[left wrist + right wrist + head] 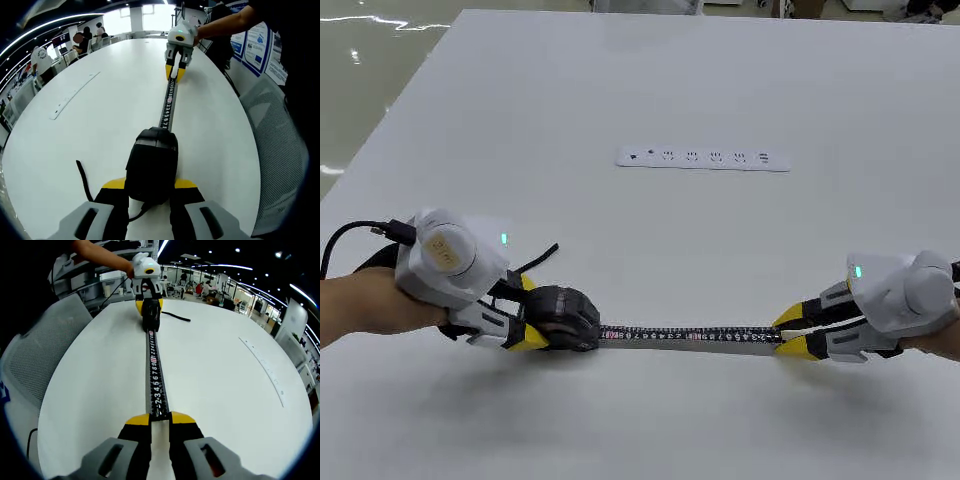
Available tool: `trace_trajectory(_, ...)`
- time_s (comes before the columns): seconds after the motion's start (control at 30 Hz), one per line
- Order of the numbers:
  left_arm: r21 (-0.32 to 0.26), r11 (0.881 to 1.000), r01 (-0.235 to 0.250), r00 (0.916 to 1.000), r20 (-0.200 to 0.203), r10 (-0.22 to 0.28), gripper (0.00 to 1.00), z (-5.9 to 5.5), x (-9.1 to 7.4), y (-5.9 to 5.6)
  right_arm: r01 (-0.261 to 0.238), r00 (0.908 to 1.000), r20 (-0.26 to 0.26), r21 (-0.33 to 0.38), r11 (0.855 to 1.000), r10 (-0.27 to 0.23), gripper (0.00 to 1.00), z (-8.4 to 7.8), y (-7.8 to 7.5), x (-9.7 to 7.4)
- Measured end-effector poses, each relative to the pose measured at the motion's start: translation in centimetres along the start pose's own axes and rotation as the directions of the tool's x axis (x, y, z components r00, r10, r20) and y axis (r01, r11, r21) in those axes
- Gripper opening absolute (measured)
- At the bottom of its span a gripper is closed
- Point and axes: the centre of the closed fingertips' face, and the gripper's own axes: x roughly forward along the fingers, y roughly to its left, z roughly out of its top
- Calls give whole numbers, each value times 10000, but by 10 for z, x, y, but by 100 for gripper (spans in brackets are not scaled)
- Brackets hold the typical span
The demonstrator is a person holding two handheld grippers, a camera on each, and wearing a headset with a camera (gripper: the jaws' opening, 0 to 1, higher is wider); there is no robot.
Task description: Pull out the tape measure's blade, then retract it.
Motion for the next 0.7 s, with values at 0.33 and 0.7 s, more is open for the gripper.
trace_trajectory(0.33, -80, 9999, -60, 10000, -49, 60, 28, 0, 0, 0, 48, 10000, -51, 76, 10000, -47, 10, -3, -1, -3)
trace_trajectory(0.7, -93, 9999, -84, 10000, -51, 83, 28, 0, 0, 1, 185, 9995, -248, 206, 9996, -180, 10, -14, -2, -13)
